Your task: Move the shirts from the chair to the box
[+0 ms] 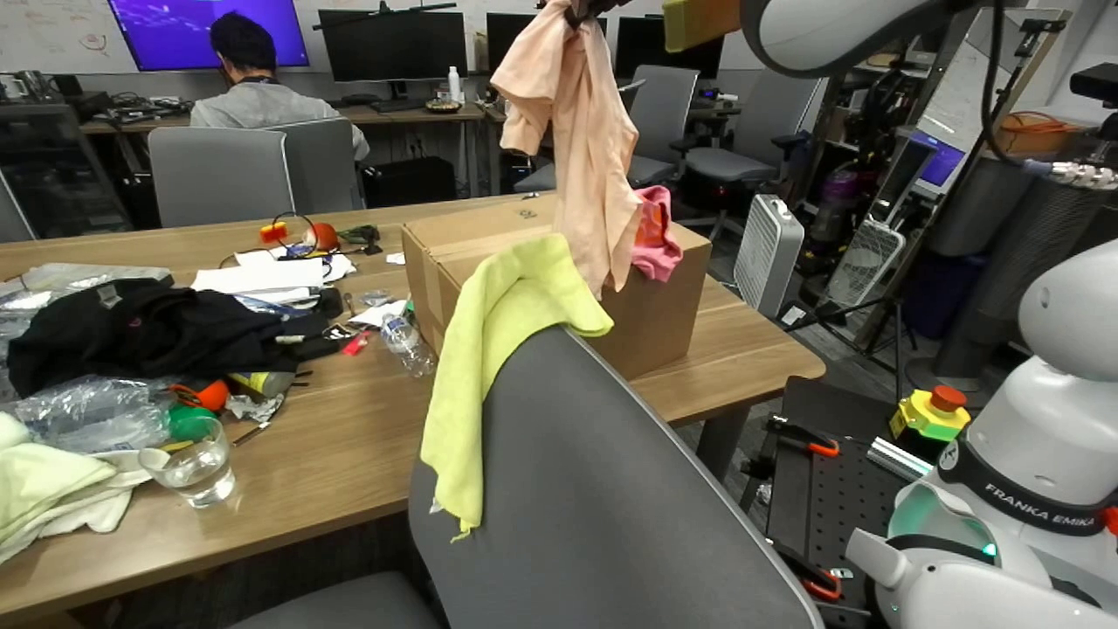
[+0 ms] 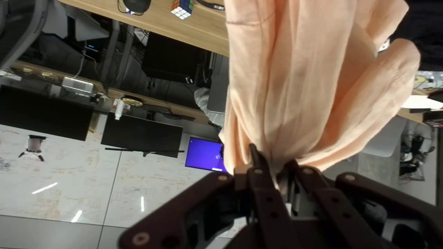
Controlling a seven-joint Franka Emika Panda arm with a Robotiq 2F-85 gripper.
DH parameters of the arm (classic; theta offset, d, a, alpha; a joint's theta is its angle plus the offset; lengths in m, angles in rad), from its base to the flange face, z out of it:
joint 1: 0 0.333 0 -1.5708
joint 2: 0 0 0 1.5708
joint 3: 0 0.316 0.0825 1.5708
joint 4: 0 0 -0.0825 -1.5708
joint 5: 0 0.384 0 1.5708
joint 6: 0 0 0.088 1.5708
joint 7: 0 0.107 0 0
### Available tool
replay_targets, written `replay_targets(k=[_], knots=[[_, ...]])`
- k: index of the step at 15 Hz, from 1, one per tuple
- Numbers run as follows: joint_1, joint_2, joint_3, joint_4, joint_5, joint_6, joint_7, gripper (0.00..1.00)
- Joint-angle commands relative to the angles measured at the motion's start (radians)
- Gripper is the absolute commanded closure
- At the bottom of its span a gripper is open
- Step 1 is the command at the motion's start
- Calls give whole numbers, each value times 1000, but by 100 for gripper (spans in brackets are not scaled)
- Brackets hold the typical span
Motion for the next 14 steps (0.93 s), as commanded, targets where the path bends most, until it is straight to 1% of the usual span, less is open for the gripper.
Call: replay_targets(k=[1,2,3,4,5,6,7,9,10,11,12,14], knots=[[-211,-10,134,65,-28,9,74,88],[-254,-10,164,73,-21,6,76,76],[-287,-8,187,83,-8,-10,74,61],[-320,-9,209,91,-7,-18,66,54],[-338,-6,222,95,-3,-20,53,47],[-341,1,226,95,3,-27,33,40],[-330,-1,211,92,7,-42,8,31],[-330,-3,217,83,3,-52,-1,18],[-301,8,201,78,7,-75,-20,9],[-255,19,176,71,8,-115,-56,3],[-228,21,161,63,-1,-147,-81,0],[-99,65,99,55,6,-260,-160,0]])
